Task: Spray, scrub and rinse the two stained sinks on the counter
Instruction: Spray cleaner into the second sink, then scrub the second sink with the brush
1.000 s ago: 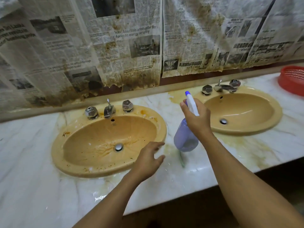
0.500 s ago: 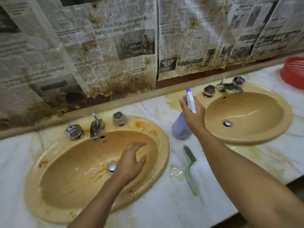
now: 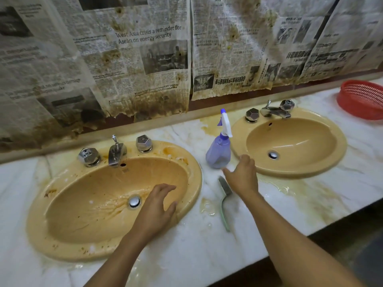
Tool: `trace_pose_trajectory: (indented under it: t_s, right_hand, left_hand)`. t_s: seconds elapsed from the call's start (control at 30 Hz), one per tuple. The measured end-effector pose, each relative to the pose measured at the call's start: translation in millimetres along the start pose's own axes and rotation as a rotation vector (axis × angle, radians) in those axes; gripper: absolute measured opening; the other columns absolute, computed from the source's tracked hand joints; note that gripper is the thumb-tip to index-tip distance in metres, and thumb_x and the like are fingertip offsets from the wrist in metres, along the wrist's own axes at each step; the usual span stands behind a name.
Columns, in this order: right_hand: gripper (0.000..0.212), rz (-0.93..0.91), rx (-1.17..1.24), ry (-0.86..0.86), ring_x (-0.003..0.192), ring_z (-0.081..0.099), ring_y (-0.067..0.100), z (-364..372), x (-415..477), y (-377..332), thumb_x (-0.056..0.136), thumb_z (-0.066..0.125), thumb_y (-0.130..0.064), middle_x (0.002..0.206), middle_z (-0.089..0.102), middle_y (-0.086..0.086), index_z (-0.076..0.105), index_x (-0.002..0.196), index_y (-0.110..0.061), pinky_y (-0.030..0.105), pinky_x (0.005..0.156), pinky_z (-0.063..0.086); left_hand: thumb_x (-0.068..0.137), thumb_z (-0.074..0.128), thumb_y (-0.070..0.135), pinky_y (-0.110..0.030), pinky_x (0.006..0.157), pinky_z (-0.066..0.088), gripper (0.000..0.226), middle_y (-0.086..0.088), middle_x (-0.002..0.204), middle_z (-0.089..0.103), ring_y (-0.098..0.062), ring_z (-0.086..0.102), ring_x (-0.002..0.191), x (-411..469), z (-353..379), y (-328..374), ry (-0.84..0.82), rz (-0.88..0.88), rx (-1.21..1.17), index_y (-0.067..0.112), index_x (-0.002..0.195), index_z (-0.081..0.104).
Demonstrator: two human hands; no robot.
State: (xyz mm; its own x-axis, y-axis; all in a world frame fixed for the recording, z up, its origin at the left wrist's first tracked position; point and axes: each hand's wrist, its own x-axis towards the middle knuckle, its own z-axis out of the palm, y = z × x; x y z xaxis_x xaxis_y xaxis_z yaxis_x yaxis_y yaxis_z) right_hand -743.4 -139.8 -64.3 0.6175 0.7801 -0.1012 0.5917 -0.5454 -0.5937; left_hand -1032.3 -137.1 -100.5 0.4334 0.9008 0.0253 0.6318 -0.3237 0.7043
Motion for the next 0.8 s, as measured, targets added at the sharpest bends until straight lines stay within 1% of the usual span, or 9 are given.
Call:
trace_pose_trajectory:
  t_s: [0.1, 0.17, 0.23, 0.3, 0.4, 0.47, 0.53, 0.67, 0.8]
  right_hand:
    - [0.064, 0.126, -0.161, -0.126, 0.117, 0.057, 0.035, 12, -40, 20, 0.086, 0.069, -0.057, 0.123, 0.054, 0.012, 0.053, 0.122, -0.007, 0.040, 0.085, 0.049]
    - [0.055, 0.169, -0.246, -0.268, 0.111, 0.061, 0.033, 16, -57, 29, 0.084, 0.069, -0.059, 0.117, 0.058, 0.009, 0.061, 0.113, -0.013, 0.038, 0.082, 0.051]
    - [0.038, 0.108, -0.307, -0.325, 0.106, 0.064, 0.030, 19, -69, 35, 0.089, 0.066, -0.046, 0.114, 0.063, 0.007, 0.065, 0.110, -0.015, 0.036, 0.080, 0.053]
    - [0.024, 0.049, -0.341, -0.313, 0.105, 0.064, 0.029, 21, -76, 34, 0.093, 0.059, -0.029, 0.114, 0.064, 0.007, 0.065, 0.111, -0.013, 0.034, 0.079, 0.053]
    - [0.022, -0.017, -0.312, -0.285, 0.106, 0.062, 0.032, 21, -79, 22, 0.094, 0.051, -0.019, 0.116, 0.062, 0.012, 0.064, 0.109, -0.008, 0.036, 0.083, 0.053]
    - [0.024, -0.070, -0.244, -0.276, 0.107, 0.062, 0.036, 21, -79, 6, 0.096, 0.049, -0.017, 0.118, 0.061, 0.016, 0.062, 0.113, -0.006, 0.035, 0.079, 0.049]
    - [0.025, -0.155, -0.214, -0.292, 0.109, 0.061, 0.037, 26, -82, -13, 0.099, 0.047, -0.018, 0.120, 0.062, 0.018, 0.059, 0.116, -0.006, 0.034, 0.076, 0.043]
    - [0.029, -0.300, -0.189, -0.391, 0.103, 0.064, 0.037, 50, -92, -61, 0.102, 0.043, -0.024, 0.117, 0.064, 0.017, 0.054, 0.125, -0.010, 0.038, 0.080, 0.052]
    - [0.023, -0.449, -0.254, -0.475, 0.086, 0.059, 0.029, 82, -96, -106, 0.103, 0.044, -0.025, 0.110, 0.064, 0.013, 0.057, 0.116, -0.011, 0.034, 0.067, 0.045]
  left_hand:
    - [0.099, 0.067, 0.032, -0.016, 0.101, 0.031, 0.043, 0.011, 0.141, 0.048, -0.002, 0.044, 0.129, -24, -5, -2, 0.029, -0.054, 0.053, 0.027, 0.141, 0.059]
    - [0.099, 0.068, 0.031, -0.024, 0.102, 0.037, 0.043, 0.005, 0.142, 0.050, -0.010, 0.048, 0.130, -39, -7, -2, 0.052, -0.081, 0.097, 0.022, 0.140, 0.061]
    - [0.099, 0.067, 0.031, -0.035, 0.105, 0.044, 0.042, 0.001, 0.142, 0.051, -0.018, 0.051, 0.131, -55, -11, -4, 0.057, -0.113, 0.135, 0.019, 0.139, 0.061]
    - [0.099, 0.063, 0.040, -0.044, 0.106, 0.047, 0.045, 0.000, 0.144, 0.051, -0.022, 0.051, 0.133, -71, -16, -6, 0.063, -0.159, 0.162, 0.020, 0.139, 0.061]
    - [0.092, 0.046, 0.058, -0.047, 0.102, 0.049, 0.063, -0.003, 0.140, 0.056, -0.027, 0.056, 0.128, -93, -24, -11, 0.100, -0.205, 0.211, 0.019, 0.137, 0.064]
    - [0.088, 0.039, 0.063, -0.048, 0.101, 0.049, 0.071, -0.005, 0.141, 0.056, -0.029, 0.056, 0.129, -103, -32, -20, 0.102, -0.233, 0.259, 0.019, 0.137, 0.064]
    - [0.087, 0.037, 0.066, -0.050, 0.102, 0.048, 0.073, -0.007, 0.143, 0.055, -0.030, 0.055, 0.130, -110, -42, -31, 0.088, -0.272, 0.306, 0.020, 0.138, 0.063]
    - [0.089, 0.033, 0.068, -0.053, 0.103, 0.047, 0.074, -0.010, 0.143, 0.055, -0.033, 0.056, 0.128, -115, -64, -60, 0.097, -0.295, 0.396, 0.022, 0.137, 0.064]
    - [0.093, 0.031, 0.067, -0.054, 0.109, 0.042, 0.072, -0.013, 0.148, 0.052, -0.035, 0.052, 0.134, -118, -93, -93, 0.145, -0.309, 0.434, 0.020, 0.137, 0.063]
